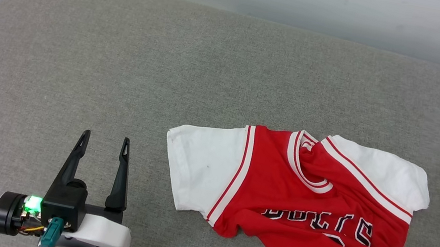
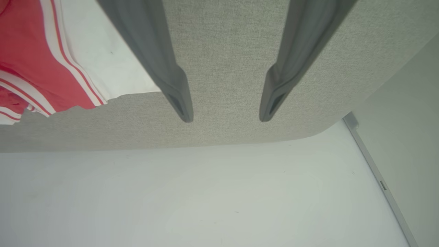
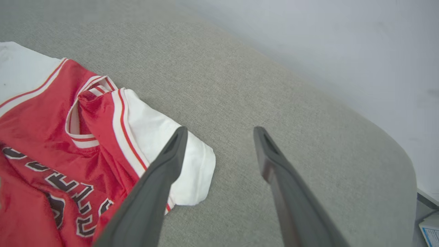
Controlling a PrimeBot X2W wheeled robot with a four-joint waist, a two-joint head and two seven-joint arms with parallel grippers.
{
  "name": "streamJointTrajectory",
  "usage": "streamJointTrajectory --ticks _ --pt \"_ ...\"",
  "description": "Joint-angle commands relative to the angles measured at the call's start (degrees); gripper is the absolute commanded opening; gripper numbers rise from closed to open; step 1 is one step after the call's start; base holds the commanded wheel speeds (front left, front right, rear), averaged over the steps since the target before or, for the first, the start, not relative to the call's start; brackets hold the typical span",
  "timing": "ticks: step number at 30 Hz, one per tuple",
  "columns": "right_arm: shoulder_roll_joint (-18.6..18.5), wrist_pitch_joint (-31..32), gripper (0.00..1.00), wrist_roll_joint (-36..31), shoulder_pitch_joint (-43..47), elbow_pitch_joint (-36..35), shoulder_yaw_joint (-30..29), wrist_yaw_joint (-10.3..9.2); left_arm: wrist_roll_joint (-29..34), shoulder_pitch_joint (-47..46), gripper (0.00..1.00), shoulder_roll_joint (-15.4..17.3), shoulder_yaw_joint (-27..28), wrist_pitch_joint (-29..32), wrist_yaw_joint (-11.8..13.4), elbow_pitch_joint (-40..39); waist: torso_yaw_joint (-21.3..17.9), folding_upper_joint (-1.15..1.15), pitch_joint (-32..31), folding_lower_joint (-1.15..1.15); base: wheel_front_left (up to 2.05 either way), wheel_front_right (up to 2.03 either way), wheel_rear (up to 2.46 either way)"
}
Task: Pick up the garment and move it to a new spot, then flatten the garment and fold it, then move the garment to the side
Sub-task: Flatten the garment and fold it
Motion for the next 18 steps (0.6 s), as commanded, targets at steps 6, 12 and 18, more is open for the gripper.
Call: streamJointTrajectory --ticks 6,12,18 --pt "-0.99 12.29 1.00 1.53 2.38 1.55 -0.81 -0.07 0.35 -1.23 1.00 0.11 -0.78 -0.15 -0.33 -0.64 1.10 0.00 1.74 0.00 0.00 0.00 0.00" --pt "2.65 16.91 1.00 -0.10 3.69 5.73 -1.53 -0.06 0.03 -2.50 1.00 -0.14 -1.71 -0.15 -0.25 -0.55 2.65 0.00 4.41 0.00 0.00 0.00 0.00" --pt "6.60 17.44 1.00 -3.10 4.38 10.37 -0.32 -0.05 -0.06 -3.57 1.00 -0.23 -2.03 -0.15 -0.06 -0.42 3.75 0.00 6.29 0.00 0.00 0.00 0.00"
